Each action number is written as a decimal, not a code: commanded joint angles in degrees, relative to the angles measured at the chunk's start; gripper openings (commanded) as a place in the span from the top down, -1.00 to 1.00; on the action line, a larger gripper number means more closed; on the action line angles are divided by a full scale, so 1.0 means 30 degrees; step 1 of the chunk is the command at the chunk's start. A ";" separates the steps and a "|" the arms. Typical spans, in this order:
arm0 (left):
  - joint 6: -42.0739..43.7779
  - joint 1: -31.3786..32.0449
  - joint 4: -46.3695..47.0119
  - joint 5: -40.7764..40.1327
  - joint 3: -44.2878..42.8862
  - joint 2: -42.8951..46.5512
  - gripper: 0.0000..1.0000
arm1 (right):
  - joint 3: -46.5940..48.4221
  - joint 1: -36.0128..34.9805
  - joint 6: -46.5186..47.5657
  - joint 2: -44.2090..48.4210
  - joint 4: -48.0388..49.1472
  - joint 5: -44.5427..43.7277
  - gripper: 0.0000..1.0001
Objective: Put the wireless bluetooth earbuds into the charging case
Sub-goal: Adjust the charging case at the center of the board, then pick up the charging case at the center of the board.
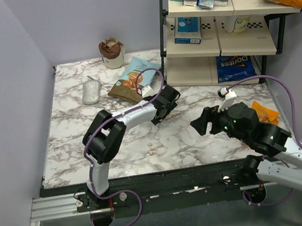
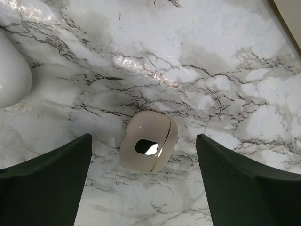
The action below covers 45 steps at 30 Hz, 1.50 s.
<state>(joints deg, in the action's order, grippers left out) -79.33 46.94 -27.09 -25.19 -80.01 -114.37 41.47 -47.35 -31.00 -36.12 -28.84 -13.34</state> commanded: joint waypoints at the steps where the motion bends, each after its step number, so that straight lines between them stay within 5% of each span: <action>1: 0.2032 -0.0089 -0.1339 -0.0626 -0.0575 0.0503 -0.97 | 0.0150 -0.0124 0.0256 -0.0002 -0.0318 -0.0708 -0.71; 5: 0.9082 -0.0206 -0.1577 -0.0131 -0.1836 0.1206 -0.97 | 0.0062 -0.0124 0.1162 0.0437 -0.0377 -0.0125 -0.70; 9: 1.7948 -0.0498 -0.0437 0.1506 0.0787 0.3659 -0.97 | -0.0142 -0.0095 0.2540 0.1402 -0.0435 0.0317 -0.69; 18: 2.9127 -0.1407 -0.1106 0.8478 0.1826 0.4140 -0.97 | -0.0319 -0.0095 0.2806 0.0820 -0.0142 0.0580 -0.68; 26: 3.2387 -0.2023 0.1030 1.3138 0.2177 0.3670 -0.97 | -0.0289 -0.0095 0.2162 0.0819 -0.0113 0.1284 -0.67; 45: 3.6199 -0.2668 0.1441 1.4989 -0.0108 0.0564 -0.97 | -0.0113 -0.0095 0.1926 0.4269 -0.0641 0.4446 -0.67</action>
<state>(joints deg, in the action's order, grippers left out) 26.65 38.96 -25.30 16.71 -78.91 -111.26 40.95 -47.35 -25.41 -28.10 -30.13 -5.06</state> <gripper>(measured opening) 0.985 0.834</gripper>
